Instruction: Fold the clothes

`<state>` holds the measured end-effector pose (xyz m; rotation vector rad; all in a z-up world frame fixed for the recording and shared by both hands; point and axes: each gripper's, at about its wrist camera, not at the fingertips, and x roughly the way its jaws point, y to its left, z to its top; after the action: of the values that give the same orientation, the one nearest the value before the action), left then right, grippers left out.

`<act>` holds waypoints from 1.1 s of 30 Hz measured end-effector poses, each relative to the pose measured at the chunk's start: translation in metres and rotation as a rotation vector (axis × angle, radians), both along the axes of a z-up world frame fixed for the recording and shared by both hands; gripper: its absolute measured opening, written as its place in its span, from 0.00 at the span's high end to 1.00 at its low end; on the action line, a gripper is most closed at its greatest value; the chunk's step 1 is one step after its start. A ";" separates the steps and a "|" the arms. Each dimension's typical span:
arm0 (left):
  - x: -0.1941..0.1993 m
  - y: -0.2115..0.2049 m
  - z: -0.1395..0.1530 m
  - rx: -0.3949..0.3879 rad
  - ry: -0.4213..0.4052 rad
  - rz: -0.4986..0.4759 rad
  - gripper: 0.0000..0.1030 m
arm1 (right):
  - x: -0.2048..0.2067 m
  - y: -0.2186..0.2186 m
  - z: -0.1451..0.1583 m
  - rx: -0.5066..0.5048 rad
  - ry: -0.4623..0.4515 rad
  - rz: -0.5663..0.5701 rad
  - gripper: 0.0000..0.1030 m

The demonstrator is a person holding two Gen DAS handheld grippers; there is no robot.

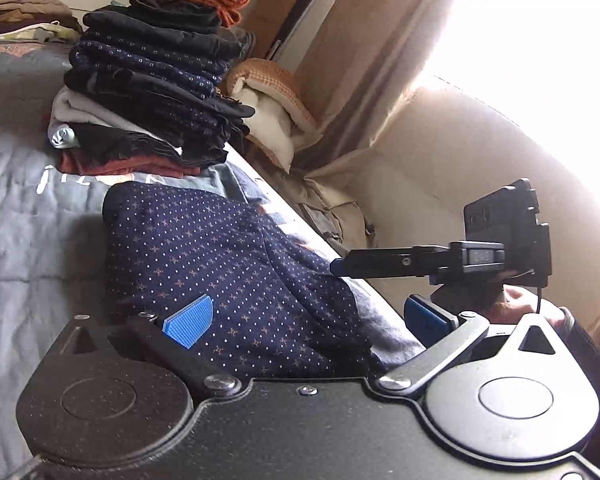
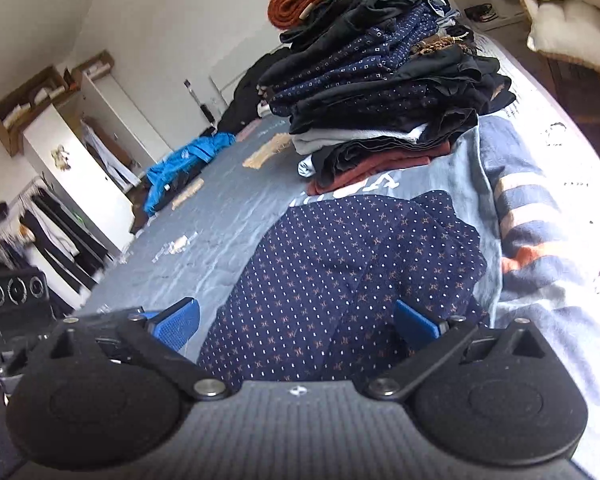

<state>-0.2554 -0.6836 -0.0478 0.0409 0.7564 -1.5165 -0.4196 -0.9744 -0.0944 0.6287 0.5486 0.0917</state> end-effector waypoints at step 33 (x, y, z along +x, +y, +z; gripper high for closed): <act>0.031 0.001 -0.029 0.038 0.248 -0.122 0.00 | 0.003 -0.018 0.002 0.200 -0.128 0.155 0.00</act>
<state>-0.2244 -0.6828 -0.0764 -0.0756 0.9952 -1.6415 -0.4164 -0.9927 -0.0923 0.7690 0.4663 0.3338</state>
